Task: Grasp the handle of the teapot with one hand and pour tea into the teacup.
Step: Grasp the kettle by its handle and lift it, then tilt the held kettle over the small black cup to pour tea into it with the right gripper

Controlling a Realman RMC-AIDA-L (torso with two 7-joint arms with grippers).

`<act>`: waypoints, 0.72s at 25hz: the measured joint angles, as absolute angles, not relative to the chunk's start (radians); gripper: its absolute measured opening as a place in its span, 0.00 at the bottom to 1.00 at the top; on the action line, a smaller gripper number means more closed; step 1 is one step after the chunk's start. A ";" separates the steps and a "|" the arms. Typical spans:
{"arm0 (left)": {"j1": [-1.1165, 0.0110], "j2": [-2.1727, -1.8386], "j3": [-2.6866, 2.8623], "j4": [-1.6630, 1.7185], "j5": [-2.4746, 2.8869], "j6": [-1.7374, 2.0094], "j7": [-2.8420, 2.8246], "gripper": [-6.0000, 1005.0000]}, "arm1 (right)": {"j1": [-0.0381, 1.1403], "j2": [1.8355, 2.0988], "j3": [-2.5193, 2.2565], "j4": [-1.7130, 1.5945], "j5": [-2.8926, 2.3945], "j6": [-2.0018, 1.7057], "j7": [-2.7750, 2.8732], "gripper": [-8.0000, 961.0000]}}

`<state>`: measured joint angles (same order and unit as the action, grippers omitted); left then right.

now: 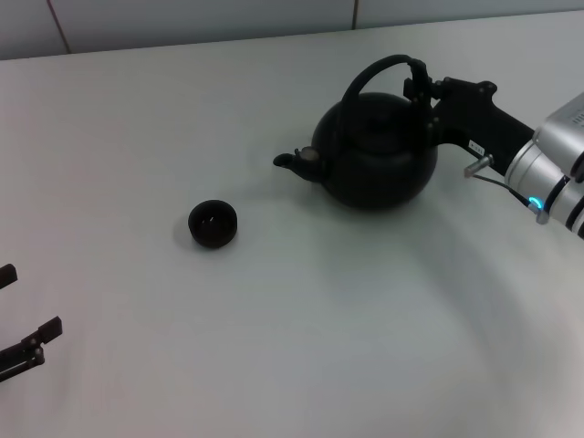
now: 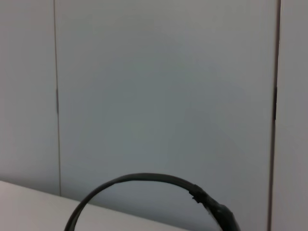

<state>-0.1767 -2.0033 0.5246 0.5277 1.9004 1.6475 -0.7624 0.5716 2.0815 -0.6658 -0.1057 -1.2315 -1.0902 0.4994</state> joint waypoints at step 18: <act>-0.185 -2.017 0.525 0.527 1.905 1.647 -0.754 0.86 | 0.755 2.081 -0.738 -0.125 -1.304 -1.042 0.564 0.10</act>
<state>-0.1848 -2.0172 0.5249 0.5274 1.9050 1.6475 -0.7544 0.7548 2.0811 -0.7385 -0.1250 -1.3039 -1.0416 0.5639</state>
